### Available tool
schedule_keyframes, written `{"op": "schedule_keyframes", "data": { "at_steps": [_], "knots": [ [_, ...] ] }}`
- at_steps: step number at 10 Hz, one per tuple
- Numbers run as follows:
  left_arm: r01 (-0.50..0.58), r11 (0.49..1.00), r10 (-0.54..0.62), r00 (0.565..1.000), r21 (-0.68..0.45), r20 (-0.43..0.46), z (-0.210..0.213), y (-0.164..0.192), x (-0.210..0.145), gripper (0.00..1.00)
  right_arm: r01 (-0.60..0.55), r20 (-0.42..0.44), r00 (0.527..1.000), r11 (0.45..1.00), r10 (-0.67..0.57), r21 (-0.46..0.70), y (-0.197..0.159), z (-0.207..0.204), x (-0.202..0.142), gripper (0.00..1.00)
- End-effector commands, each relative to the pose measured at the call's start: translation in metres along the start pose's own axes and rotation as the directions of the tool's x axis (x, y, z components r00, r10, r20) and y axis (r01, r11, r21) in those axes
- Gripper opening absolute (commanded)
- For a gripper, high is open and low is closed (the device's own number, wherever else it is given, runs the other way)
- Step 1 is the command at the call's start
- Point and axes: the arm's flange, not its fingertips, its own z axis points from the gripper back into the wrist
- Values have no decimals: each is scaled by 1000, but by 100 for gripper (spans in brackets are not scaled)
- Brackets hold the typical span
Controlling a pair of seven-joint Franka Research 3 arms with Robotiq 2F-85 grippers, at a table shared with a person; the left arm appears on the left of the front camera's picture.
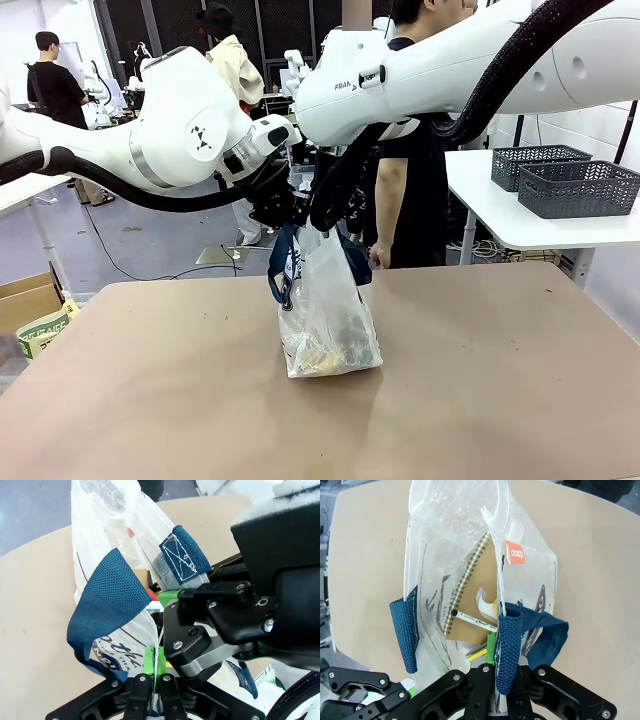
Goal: Transfer purchased items from the store into the shopping bag.
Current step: Move the Reusable shopping bag to the right side of the table.
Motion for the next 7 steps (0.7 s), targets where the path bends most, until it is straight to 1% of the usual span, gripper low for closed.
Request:
{"op": "schedule_keyframes", "data": {
  "at_steps": [1, 7],
  "knots": [
    [-2, 1000, 2, 1000, -1, 3, 1, 0, 0, 0, 15, 2, 1000, 1000, -15, 3, 1, 1, 0, 0],
    [-2, 1000, 2, 1000, -1, 3, 1, 0, 0, 0, 15, 2, 1000, 1000, -15, 3, 1, 1, 0, 0]
  ]
}}
